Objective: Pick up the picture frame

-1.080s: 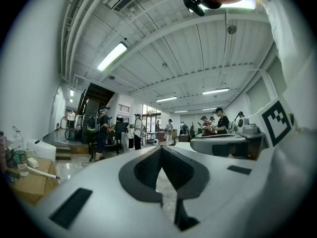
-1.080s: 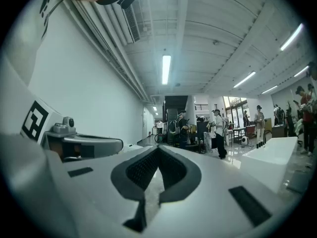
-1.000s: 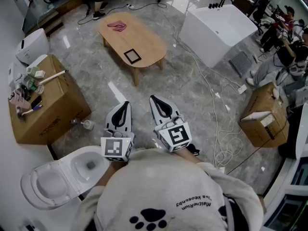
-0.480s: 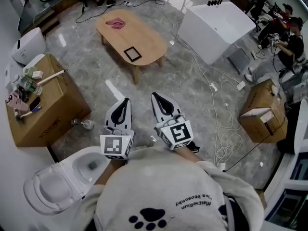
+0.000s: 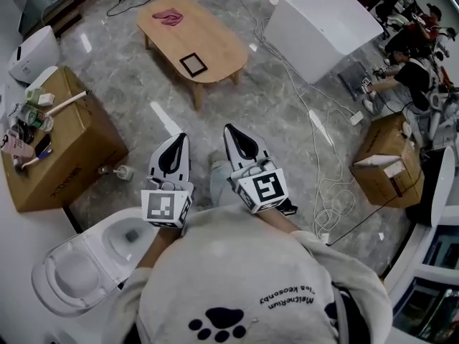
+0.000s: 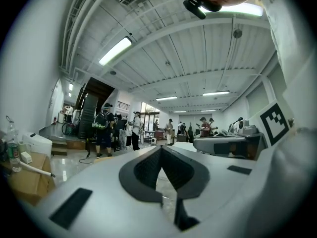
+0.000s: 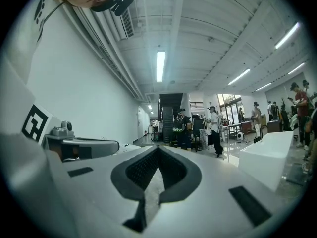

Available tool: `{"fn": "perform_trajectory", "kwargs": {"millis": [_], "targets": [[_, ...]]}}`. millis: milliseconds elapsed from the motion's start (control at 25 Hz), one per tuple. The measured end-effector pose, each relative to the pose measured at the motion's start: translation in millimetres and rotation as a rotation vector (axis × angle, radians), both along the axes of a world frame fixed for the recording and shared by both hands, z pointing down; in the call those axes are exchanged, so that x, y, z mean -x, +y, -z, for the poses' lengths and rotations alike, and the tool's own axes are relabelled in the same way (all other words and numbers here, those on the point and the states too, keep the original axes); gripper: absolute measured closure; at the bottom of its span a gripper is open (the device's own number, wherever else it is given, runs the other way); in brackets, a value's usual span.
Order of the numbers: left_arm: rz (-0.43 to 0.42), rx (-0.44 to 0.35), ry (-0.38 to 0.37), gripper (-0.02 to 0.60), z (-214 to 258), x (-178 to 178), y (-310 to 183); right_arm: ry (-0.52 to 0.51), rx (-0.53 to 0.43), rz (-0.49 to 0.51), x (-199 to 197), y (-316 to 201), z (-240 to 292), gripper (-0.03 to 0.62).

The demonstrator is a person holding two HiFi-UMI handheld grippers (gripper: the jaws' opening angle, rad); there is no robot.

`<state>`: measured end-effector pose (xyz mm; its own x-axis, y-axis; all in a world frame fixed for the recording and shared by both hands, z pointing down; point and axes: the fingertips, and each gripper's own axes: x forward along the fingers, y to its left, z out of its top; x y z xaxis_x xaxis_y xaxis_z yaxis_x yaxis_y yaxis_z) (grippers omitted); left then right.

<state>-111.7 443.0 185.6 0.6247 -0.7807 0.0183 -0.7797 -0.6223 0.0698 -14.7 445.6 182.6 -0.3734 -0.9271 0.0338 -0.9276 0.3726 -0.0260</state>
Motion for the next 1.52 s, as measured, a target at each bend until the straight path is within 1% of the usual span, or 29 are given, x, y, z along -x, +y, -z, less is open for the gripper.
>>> {"fn": "perform_trajectory", "kwargs": {"millis": [160,320,480,680,920,1120,1280,1520], "targets": [[0.022,-0.011,0.003,0.574,-0.8,-12.0,-30.0,-0.003,-0.003,0.023,-10.4,-30.4,-3.7,0.586],[0.046,-0.025,0.006,0.574,3.9,-31.6,-73.9,-0.005,-0.011,0.043,-32.6,-76.6,1.2,0.586],[0.086,-0.024,0.014,0.574,9.5,-50.6,-116.6,-0.006,-0.005,0.079,-53.3,-124.6,5.3,0.586],[0.141,-0.022,0.011,0.574,12.4,-71.5,-164.4,-0.010,-0.004,0.145,-70.5,-178.5,6.5,0.586],[0.217,-0.010,0.019,0.574,9.8,-83.9,-209.4,-0.016,-0.007,0.215,-85.5,-233.4,6.8,0.586],[0.259,-0.005,0.014,0.574,9.7,-90.7,-229.6,-0.031,-0.001,0.254,-92.8,-260.5,4.9,0.586],[0.286,0.009,0.006,0.574,6.5,-87.0,-236.0,-0.044,0.007,0.279,-89.9,-270.1,1.9,0.586],[0.283,-0.005,-0.010,0.574,8.8,-90.2,-244.8,-0.058,-0.002,0.273,-94.7,-274.8,0.8,0.586]]}}
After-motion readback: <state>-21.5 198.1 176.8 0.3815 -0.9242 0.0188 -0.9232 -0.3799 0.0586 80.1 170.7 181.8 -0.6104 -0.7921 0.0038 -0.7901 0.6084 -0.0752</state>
